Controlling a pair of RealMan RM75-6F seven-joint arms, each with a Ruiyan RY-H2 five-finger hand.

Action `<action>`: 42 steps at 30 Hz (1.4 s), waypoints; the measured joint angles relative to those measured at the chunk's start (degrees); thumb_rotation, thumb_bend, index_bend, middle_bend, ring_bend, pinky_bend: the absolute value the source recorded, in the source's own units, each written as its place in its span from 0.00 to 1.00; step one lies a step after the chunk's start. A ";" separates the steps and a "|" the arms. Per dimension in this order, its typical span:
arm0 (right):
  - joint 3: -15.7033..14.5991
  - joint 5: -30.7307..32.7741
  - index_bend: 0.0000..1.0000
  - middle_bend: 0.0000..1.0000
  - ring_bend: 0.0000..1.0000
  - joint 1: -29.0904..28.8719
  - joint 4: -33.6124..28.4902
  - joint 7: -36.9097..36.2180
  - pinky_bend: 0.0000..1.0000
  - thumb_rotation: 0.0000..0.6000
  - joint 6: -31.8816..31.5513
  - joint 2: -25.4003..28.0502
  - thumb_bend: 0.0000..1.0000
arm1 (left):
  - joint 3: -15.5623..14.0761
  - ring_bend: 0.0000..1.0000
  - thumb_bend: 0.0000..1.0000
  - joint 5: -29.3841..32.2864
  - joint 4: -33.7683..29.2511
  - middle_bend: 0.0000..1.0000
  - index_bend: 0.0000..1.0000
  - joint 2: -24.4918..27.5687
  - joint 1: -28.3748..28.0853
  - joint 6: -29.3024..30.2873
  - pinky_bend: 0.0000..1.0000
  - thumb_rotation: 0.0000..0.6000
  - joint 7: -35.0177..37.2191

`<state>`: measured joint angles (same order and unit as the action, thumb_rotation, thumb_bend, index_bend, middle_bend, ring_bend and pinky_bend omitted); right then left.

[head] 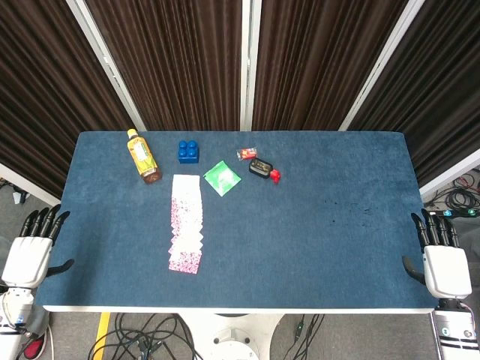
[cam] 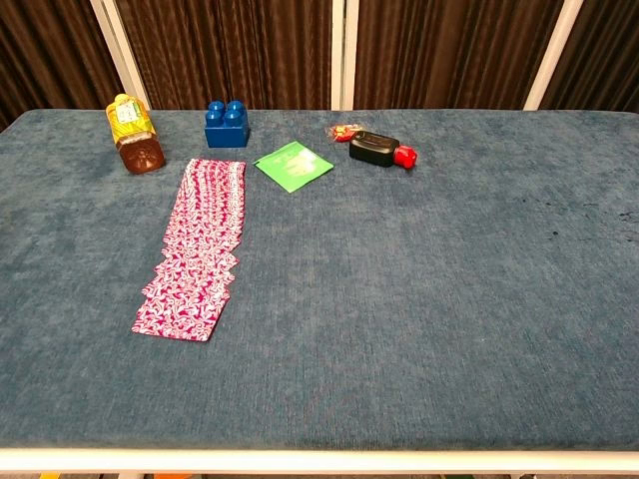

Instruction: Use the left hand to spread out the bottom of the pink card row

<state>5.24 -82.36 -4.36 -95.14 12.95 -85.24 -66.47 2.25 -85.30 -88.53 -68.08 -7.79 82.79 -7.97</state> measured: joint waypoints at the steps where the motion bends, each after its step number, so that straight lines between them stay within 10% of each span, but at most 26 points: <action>1: 0.05 -0.04 0.00 0.00 0.00 0.01 -0.10 0.02 0.00 1.00 -0.13 0.05 0.21 | 0.00 0.00 0.10 -0.02 -0.02 0.00 0.09 -0.04 -0.06 -0.07 0.07 1.00 -0.14; 26: 0.15 -2.32 0.00 0.00 0.00 0.02 0.23 -3.08 0.00 1.00 -1.54 1.73 0.33 | -0.07 0.01 0.10 -0.93 -2.07 0.03 0.09 -0.22 0.14 1.31 0.10 1.00 -2.38; 33: 0.20 -1.68 0.00 0.00 0.00 -0.07 0.23 -2.60 0.00 1.00 -1.02 1.52 0.33 | 0.21 0.68 0.24 -0.61 -1.24 0.63 0.09 -1.49 -0.41 0.54 0.76 1.00 -3.33; 37: 0.37 -1.83 0.00 0.00 0.00 -0.30 -0.79 -1.81 0.00 1.00 -1.02 1.78 0.33 | -0.93 0.85 0.45 0.07 -2.77 0.84 0.09 -0.70 -1.19 -3.65 0.90 1.00 -2.93; 42: 0.59 -2.16 0.00 0.00 0.00 -0.82 -2.43 -0.61 0.00 1.00 -0.80 2.10 0.33 | -4.17 0.87 0.53 -2.74 -4.27 0.85 0.10 0.05 -3.06 -9.15 0.91 1.00 -2.25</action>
<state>5.83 -84.51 -5.18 -97.57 12.34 -86.04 -64.38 -1.92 -88.04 -92.80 -68.03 -10.85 73.65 -10.22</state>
